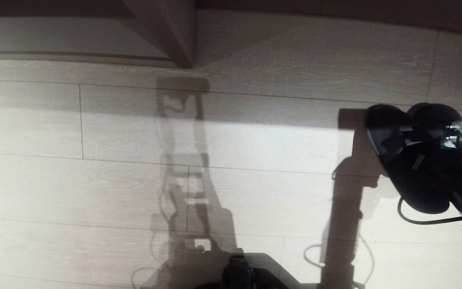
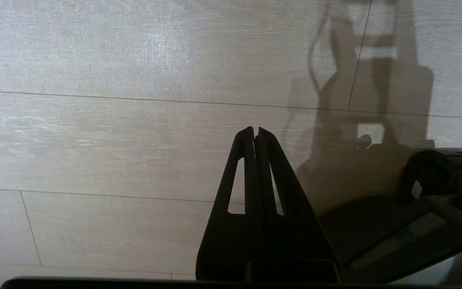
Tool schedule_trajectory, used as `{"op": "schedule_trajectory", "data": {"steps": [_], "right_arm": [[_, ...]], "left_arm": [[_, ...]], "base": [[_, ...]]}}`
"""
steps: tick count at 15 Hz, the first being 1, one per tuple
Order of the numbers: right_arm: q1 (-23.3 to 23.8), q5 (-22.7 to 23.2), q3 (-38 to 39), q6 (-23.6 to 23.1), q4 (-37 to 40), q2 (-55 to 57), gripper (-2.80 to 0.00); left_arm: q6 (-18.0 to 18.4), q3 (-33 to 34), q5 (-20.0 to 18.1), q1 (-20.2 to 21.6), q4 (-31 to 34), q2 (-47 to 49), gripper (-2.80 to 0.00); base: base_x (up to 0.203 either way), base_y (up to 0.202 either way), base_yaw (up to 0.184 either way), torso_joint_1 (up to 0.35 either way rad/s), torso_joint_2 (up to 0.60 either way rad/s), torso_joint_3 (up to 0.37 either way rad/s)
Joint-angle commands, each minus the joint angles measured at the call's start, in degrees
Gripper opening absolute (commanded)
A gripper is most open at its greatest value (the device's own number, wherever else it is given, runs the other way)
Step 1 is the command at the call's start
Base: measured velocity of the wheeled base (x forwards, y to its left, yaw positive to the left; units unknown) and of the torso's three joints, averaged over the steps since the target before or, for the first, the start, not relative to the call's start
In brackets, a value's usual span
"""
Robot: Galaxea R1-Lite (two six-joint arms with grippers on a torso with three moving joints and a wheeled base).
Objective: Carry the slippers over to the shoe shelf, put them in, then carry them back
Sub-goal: Place the slippers on the floor
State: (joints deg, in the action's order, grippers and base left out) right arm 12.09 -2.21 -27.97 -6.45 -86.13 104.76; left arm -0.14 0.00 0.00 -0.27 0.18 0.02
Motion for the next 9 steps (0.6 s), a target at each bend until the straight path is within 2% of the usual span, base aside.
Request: {"op": "schedule_trajectory", "data": {"steps": [1,2,3,9], "right_arm": [[0.74,0.02,1.52,-0.06,-0.62,1.00,-2.80],[0.74,0.10,1.60,-0.06,-0.62,1.41,-2.80],[0.74,0.04,1.45,0.00,-0.71,1.67,0.00],[1.00,2.91,1.60,-1.02,-0.53,1.41,0.00]], "left_arm": [[-0.04,0.09,0.09,0.00,-0.01,-0.03,-2.80],[-0.04,0.00,0.00,0.00,-0.01,-0.11,-2.80],[-0.04,0.05,0.05,0.00,-0.01,-0.08,-2.80],[-0.04,0.09,0.00,0.00,-0.01,-0.02,-2.80]], "base": [[0.000,0.000,0.000,0.000,0.00,0.000],[0.000,0.000,0.000,0.000,0.00,0.000],[0.000,0.000,0.000,0.000,0.00,0.000],[0.000,0.000,0.000,0.000,0.00,0.000]]}}
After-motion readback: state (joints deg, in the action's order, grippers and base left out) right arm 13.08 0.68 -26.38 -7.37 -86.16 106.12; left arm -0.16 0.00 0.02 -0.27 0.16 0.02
